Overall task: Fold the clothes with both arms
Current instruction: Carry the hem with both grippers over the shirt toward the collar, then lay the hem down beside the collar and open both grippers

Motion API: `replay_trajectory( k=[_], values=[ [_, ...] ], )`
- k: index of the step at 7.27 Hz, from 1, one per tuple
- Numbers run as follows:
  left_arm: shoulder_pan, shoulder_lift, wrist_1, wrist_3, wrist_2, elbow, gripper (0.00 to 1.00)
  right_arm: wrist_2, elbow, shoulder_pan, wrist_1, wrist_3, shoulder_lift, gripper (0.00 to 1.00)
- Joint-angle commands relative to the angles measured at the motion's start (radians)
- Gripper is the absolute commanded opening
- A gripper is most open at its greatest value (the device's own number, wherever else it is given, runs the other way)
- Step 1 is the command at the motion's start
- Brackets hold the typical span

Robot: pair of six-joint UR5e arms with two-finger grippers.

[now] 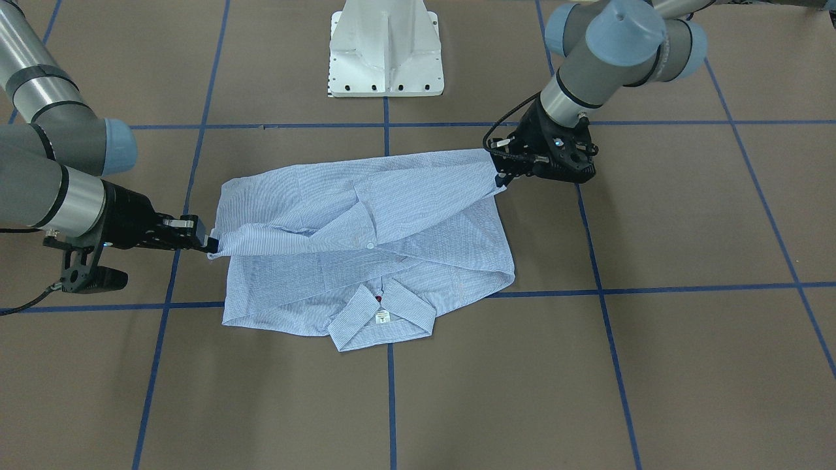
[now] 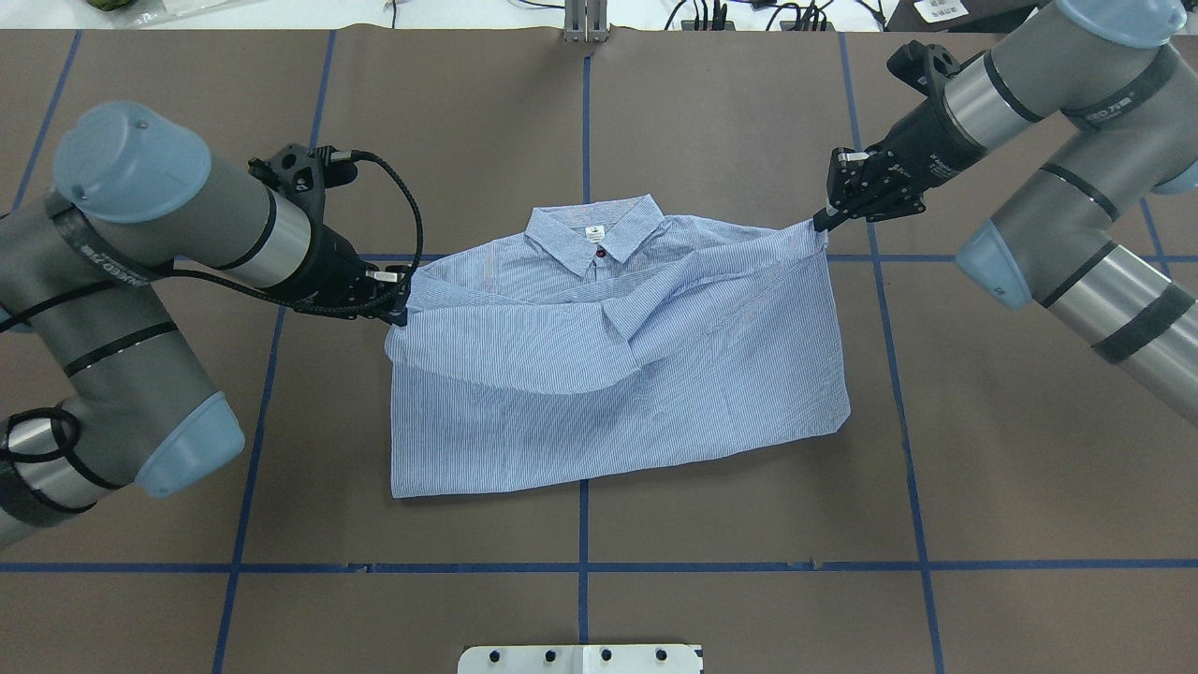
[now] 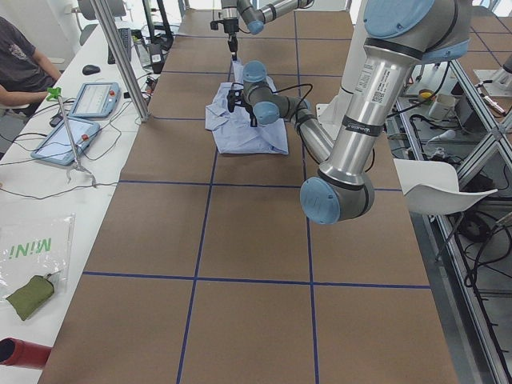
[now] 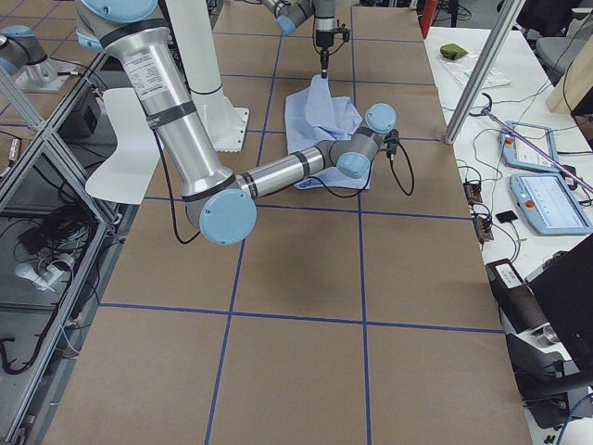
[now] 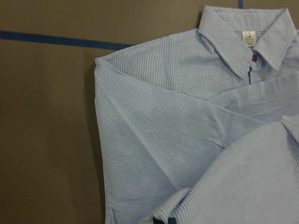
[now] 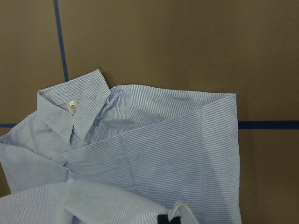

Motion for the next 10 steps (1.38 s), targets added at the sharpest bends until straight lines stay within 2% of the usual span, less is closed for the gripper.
replay_trajectory(
  k=[1, 4, 8, 9, 10],
  values=[
    [-0.027, -0.012, -0.116, 0.0, 0.0, 0.119, 0.0, -0.041, -0.05, -0.004, 0.0, -0.004, 0.013, 0.0],
    [-0.027, -0.021, -0.153, 0.0, 0.002, 0.18, 0.0, -0.064, -0.054, -0.037, 0.002, -0.005, 0.005, 0.0],
    [-0.027, -0.024, -0.153, -0.001, 0.003, 0.184, 0.0, -0.066, -0.055, -0.048, 0.001, -0.004, 0.0, 0.0],
    [-0.025, -0.03, -0.153, -0.009, 0.005, 0.187, 0.14, -0.066, -0.069, -0.047, 0.0, -0.002, 0.002, 0.58],
    [-0.027, -0.038, -0.153, -0.009, 0.006, 0.191, 0.99, -0.063, -0.064, -0.045, 0.005, -0.002, -0.001, 1.0]
  ],
)
